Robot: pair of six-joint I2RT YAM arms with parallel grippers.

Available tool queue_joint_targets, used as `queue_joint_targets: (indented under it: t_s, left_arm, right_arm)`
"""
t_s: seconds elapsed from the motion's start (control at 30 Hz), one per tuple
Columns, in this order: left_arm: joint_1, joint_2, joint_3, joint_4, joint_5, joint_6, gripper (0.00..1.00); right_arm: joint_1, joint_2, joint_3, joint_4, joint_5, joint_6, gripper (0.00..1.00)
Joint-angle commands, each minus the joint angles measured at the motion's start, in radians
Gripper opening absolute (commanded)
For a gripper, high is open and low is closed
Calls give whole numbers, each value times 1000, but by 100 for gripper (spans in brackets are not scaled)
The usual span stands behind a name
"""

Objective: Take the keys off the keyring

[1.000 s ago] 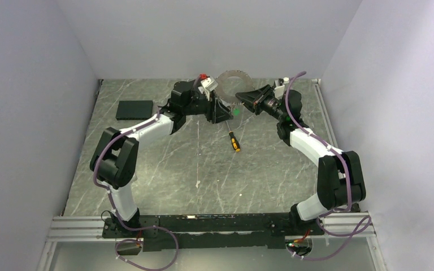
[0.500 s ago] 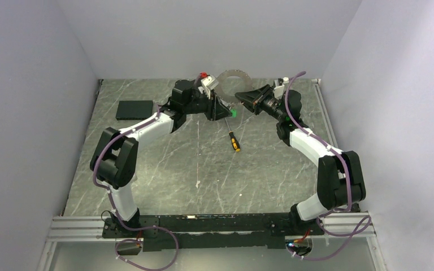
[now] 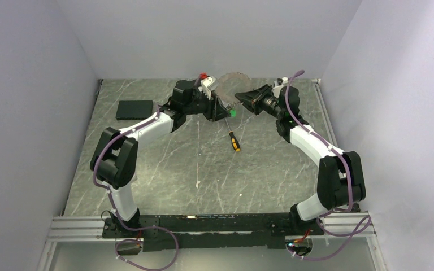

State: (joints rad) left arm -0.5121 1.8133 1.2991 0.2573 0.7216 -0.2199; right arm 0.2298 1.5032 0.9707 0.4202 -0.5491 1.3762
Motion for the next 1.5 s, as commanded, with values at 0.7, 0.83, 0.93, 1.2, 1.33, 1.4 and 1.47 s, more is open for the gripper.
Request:
queue_joint_targets:
  t_s: [0.7, 0.83, 0.93, 1.2, 1.33, 1.4, 1.47]
  left_arm:
    - [-18, -64, -7, -21, -161, 207, 40]
    - [-35, -76, -15, -34, -168, 282, 40]
    - [-42, -89, -24, -50, -180, 319, 42]
    - [-80, -84, -10, -83, -225, 364, 45]
    - [-101, -81, -4, -103, -295, 419, 44]
    - [-102, -83, -7, -100, -339, 432, 44]
    - [-103, -86, -11, -92, -370, 429, 43]
  right_arm:
    - [55, 23, 59, -31, 52, 24, 0]
    - [55, 25, 60, -35, 57, 15, 0]
    - [54, 24, 60, -36, 58, 11, 0]
    - [54, 28, 53, -26, 59, 18, 0]
    - [55, 22, 55, -29, 57, 16, 0]
    - [55, 21, 54, -28, 55, 18, 0]
    - [55, 23, 47, -20, 55, 21, 0]
